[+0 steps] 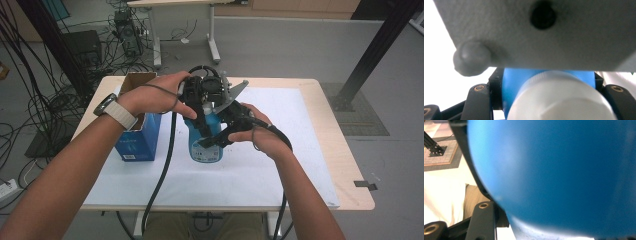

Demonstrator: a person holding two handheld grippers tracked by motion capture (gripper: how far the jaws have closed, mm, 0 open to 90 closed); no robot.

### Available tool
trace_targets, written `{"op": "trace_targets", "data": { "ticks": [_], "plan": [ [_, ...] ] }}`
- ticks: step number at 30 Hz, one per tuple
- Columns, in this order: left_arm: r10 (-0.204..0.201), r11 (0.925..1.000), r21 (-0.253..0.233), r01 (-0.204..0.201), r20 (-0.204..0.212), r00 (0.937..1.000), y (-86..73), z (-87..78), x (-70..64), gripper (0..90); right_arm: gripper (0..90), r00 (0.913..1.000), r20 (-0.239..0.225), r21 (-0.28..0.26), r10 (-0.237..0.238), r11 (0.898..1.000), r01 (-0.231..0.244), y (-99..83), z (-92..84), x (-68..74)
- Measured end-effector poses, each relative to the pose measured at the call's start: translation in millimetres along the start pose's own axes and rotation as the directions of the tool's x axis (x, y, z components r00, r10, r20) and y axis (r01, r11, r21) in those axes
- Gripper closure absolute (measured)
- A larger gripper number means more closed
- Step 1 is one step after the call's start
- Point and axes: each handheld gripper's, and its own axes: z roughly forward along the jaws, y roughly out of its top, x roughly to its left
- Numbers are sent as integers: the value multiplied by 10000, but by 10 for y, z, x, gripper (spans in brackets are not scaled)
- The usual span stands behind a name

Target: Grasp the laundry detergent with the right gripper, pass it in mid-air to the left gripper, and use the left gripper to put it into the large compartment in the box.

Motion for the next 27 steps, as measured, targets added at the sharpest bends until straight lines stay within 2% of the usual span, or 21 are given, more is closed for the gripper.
{"op": "trace_targets", "data": {
  "ticks": [2,3,4,10,11,12,13,14,15,16,18,21,27],
  "plan": [
    [-64,10000,-58,64,-33,10000,8,-7,-13,387,435,9999,-28,-142,-114,9998,113,0,-3,-7],
    [-94,9999,-75,94,-45,9999,11,-9,-18,387,435,10000,7,-81,-11,10000,11,1,-13,3],
    [-94,9999,-79,94,-51,9999,13,-12,-19,387,435,9997,6,-178,-246,9995,246,-4,-13,-14],
    [-167,9998,-132,166,-53,9998,19,-23,-33,388,433,9997,-22,-232,-260,9994,260,1,-22,-8],
    [124,9999,77,-124,-66,9999,21,-42,-16,387,433,9997,-41,-259,-260,9993,259,1,-23,-9],
    [115,9999,67,-115,-73,9999,18,-46,-14,387,431,9996,-53,-279,-259,9993,258,1,-25,-7],
    [-525,9976,-457,521,-82,9986,9,-19,-55,387,428,9996,-50,-297,-272,9992,270,0,-25,-5],
    [-391,9988,-297,387,-113,9992,6,-32,-44,387,419,9996,-4,-352,-296,9989,296,-3,-26,-1],
    [89,9999,66,-88,-157,9998,4,-65,-8,387,338,9994,166,-390,-290,9988,296,-13,-35,3],
    [95,9999,63,-94,-176,9998,2,-68,-8,387,286,9996,244,-353,-125,9993,134,-49,-64,-6],
    [96,9999,34,-95,-233,9997,-1,-86,-8,386,253,9997,258,-220,35,9998,-29,-95,-105,-7],
    [87,9999,67,-85,-289,9995,1,-104,-14,386,189,9969,674,216,407,9989,-422,-215,-236,-31],
    [-82,9999,145,87,-383,9992,-1,-139,-29,385,121,9833,1189,895,1377,9848,-1488,-430,-581,-80]
  ]
}}
